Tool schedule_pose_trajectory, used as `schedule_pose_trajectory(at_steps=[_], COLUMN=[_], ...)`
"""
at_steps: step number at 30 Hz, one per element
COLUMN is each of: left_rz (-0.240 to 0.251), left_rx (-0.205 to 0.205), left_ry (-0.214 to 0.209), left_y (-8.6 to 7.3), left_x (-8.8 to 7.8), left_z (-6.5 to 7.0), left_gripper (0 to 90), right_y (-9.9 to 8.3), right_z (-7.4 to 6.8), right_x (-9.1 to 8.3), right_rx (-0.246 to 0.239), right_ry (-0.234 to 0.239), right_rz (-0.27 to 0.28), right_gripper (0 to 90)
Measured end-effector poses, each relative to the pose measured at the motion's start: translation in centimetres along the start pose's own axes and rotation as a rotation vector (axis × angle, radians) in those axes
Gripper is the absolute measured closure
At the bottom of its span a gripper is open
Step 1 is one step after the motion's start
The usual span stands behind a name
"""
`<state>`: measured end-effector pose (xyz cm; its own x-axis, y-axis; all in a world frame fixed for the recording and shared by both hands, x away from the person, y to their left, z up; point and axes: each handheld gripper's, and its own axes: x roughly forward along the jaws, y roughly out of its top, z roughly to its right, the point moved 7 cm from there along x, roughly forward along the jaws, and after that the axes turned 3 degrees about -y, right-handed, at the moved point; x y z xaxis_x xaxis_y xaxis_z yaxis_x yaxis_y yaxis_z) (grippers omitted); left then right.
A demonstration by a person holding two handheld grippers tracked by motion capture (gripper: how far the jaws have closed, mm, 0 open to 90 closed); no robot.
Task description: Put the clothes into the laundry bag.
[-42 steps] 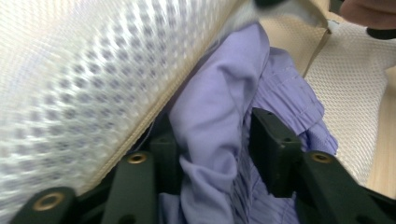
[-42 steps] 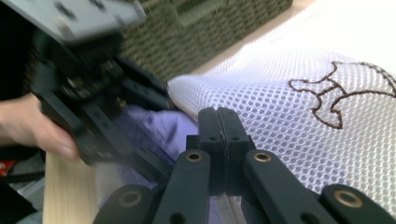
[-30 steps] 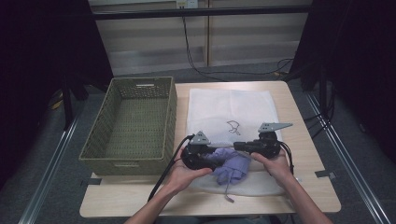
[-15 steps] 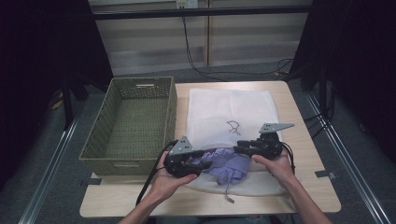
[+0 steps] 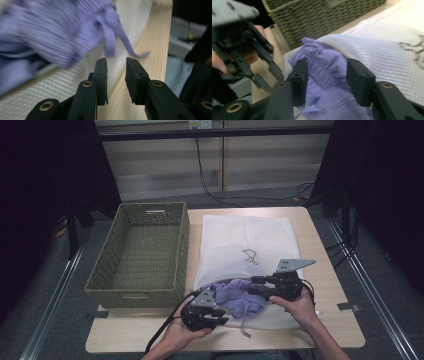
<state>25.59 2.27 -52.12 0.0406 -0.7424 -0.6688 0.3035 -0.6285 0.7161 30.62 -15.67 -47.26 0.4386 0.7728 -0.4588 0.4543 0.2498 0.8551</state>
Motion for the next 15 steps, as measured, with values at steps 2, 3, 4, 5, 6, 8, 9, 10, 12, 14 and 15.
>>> schedule_pose_trajectory(at_steps=[2, 3, 4, 5, 6, 8, 9, 10, 12, 14, 15], left_rz=[-0.036, -0.05, -0.066, -0.079, -0.051, -0.075, -0.079, -0.081, -0.098, -0.075, -0.088], left_rx=[0.012, 0.024, 0.032, 0.045, 0.027, 0.047, 0.041, 0.034, 0.041, 0.038, 0.042], left_ry=[-0.01, -0.008, -0.009, -0.009, -0.008, -0.009, 0.003, 0.003, 0.007, 0.007, 0.011], left_y=[-0.4, -0.6, -0.7, -0.8, -0.7, -0.8, -0.9, -1.0, -1.2, -1.1, -1.1], left_x=[0.7, 1.0, 1.2, 1.2, 1.5, 1.6, 1.7, 1.7, 1.9, 2.2, 2.1], left_z=[0.1, 0.1, 0.2, 0.2, 0.4, 0.4, 0.4, 0.4, 0.3, 0.3, 0.3], left_gripper=[70.6, 69.6, 68.0, 66.9, 66.1, 65.1, 64.8, 64.4, 63.9, 63.9, 63.9], right_y=[-0.3, -0.4, -0.6, -0.9, -1.0, -1.6, -1.9, -2.2, -2.6, -3.2, -3.4], right_z=[-0.2, -0.4, -0.5, -0.7, -0.9, -1.5, -1.8, -2.0, -2.4, -2.9, -3.1], right_x=[0.4, 0.6, 0.9, 1.1, 1.3, 1.8, 2.2, 2.4, 2.9, 3.7, 4.1], right_rx=[0.01, 0.017, 0.02, 0.012, 0.005, -0.02, -0.032, -0.048, -0.064, -0.064, -0.068], right_ry=[0.001, 0.003, 0.002, 0.0, 0.0, 0.005, 0.011, 0.014, 0.011, 0.039, 0.054], right_rz=[-0.025, -0.03, -0.036, -0.05, -0.061, -0.092, -0.103, -0.112, -0.141, -0.164, -0.175], right_gripper=[53.8, 53.8, 53.8, 53.8, 53.8, 53.1, 53.1, 53.9, 53.5, 53.7, 54.3])
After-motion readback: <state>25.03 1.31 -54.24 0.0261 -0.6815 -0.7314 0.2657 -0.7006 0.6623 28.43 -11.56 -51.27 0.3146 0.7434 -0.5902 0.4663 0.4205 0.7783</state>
